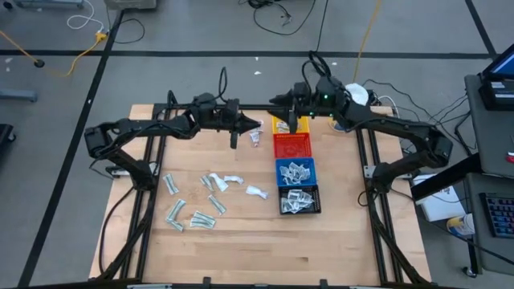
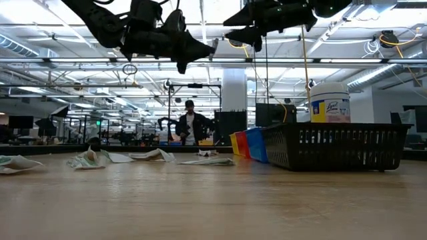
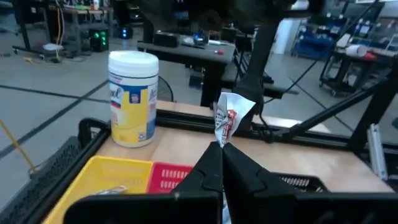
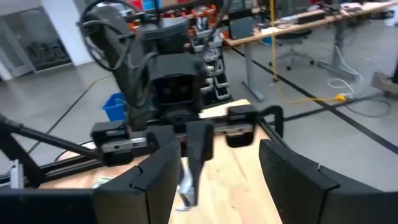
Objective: Pick & Place First Aid Supplies
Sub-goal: Put the orange ointment pack into the yellow bin
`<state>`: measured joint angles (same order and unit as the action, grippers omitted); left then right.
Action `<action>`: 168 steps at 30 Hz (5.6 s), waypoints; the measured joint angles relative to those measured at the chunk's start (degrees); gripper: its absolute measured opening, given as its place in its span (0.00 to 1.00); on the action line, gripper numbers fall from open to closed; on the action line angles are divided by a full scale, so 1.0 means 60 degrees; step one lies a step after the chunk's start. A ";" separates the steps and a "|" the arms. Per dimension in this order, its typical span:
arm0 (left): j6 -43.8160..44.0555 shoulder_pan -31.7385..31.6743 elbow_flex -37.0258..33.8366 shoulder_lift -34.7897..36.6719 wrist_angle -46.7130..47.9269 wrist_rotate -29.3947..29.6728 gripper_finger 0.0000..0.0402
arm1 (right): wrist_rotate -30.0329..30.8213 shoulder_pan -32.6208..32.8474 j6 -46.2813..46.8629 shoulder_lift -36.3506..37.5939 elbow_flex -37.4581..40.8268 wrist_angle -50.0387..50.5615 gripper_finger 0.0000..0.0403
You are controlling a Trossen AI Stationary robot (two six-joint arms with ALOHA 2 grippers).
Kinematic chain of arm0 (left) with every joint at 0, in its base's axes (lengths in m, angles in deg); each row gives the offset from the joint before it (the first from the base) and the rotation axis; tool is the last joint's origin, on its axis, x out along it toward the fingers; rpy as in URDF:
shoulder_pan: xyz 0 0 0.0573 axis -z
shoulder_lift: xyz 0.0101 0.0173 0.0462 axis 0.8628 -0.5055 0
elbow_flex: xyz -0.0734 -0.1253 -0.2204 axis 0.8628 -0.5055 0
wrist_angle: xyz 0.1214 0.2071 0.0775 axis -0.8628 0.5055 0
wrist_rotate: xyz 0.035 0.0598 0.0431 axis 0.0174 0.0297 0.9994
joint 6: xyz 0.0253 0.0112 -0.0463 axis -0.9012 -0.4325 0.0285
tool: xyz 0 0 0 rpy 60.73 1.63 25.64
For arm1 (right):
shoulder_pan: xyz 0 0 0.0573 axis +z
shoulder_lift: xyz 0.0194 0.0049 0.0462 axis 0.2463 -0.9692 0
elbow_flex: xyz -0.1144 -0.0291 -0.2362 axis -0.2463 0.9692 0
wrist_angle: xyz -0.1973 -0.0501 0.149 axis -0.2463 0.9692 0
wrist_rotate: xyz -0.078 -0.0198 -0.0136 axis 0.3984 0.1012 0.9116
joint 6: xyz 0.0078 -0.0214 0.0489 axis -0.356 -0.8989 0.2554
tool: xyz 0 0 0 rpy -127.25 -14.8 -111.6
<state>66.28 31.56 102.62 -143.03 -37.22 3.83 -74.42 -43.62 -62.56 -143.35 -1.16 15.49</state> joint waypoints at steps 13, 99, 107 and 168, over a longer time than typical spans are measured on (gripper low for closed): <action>0.0475 0.0004 0.0000 0.0001 -0.0078 -0.0042 0.00 | 0.0360 0.1167 -0.0577 -0.1168 0.0105 -0.1050 0.53; 0.4213 -0.0149 0.0018 0.0001 -0.0100 0.0676 0.39 | 0.0518 -0.1370 -0.2818 -0.2076 -0.1268 0.4161 0.54; 0.4270 -0.0149 0.0018 0.0001 -0.0065 0.0834 0.39 | 0.0500 -0.0491 -0.2515 -0.0629 -0.1265 0.4140 0.53; 0.6258 0.0975 0.4559 -0.5217 0.9725 0.4978 0.01 | 0.0518 -0.0018 -0.2972 0.1732 -0.1262 0.4233 0.52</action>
<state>103.83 37.41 129.97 -174.33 21.13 33.70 -71.31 -43.73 -80.40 -132.96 -8.73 40.89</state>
